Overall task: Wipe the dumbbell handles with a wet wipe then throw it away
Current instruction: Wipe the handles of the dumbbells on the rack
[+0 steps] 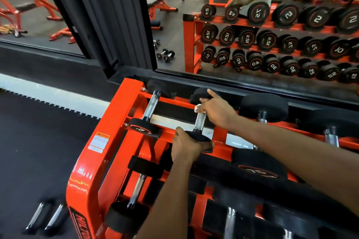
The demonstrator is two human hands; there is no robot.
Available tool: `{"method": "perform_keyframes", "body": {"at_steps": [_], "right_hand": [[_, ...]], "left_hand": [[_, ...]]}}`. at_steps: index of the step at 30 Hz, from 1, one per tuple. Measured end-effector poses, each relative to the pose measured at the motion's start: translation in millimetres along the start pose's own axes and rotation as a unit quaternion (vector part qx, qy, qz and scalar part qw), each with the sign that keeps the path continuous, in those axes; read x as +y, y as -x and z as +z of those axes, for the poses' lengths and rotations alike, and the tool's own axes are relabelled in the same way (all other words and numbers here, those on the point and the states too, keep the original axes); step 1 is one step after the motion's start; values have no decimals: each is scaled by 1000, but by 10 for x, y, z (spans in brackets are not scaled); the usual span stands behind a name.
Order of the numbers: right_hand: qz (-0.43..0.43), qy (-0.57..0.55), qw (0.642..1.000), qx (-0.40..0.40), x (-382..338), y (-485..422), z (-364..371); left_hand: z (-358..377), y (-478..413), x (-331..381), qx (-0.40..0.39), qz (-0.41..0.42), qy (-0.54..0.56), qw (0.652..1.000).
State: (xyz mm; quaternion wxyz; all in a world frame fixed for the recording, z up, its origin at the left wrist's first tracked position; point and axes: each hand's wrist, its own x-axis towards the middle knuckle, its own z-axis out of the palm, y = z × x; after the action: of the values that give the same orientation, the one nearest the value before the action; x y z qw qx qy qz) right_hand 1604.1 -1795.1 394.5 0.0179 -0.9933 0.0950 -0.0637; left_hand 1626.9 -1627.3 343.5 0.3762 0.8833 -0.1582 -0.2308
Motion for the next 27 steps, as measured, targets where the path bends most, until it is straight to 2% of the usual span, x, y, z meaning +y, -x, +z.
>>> {"method": "perform_keyframes", "body": {"at_steps": [4, 6, 9, 13, 17, 21, 25, 27], "right_hand": [[-99, 20, 990, -101, -101, 217, 202], [-39, -7, 997, -67, 15, 125, 164], [2, 75, 996, -43, -16, 32, 114], [-82, 112, 989, -50, -165, 216, 175], [-8, 128, 992, -2, 54, 34, 109], [21, 166, 986, 9, -134, 170, 236], [82, 84, 990, 74, -91, 184, 324], [151, -23, 984, 88, -131, 200, 387]], "left_hand": [[0, 0, 1, -4, 3, -2, 1000], [-13, -7, 5, -1, 4, -10, 1000], [-14, -20, 6, -7, 6, -16, 1000], [-9, -22, -1, -8, 9, -16, 1000], [-14, -32, 5, -3, 8, -19, 1000], [-7, -13, 7, -7, 8, -22, 1000], [-25, -26, 3, -4, 6, -20, 1000], [-4, -14, -25, 1, 10, -7, 1000]]}}
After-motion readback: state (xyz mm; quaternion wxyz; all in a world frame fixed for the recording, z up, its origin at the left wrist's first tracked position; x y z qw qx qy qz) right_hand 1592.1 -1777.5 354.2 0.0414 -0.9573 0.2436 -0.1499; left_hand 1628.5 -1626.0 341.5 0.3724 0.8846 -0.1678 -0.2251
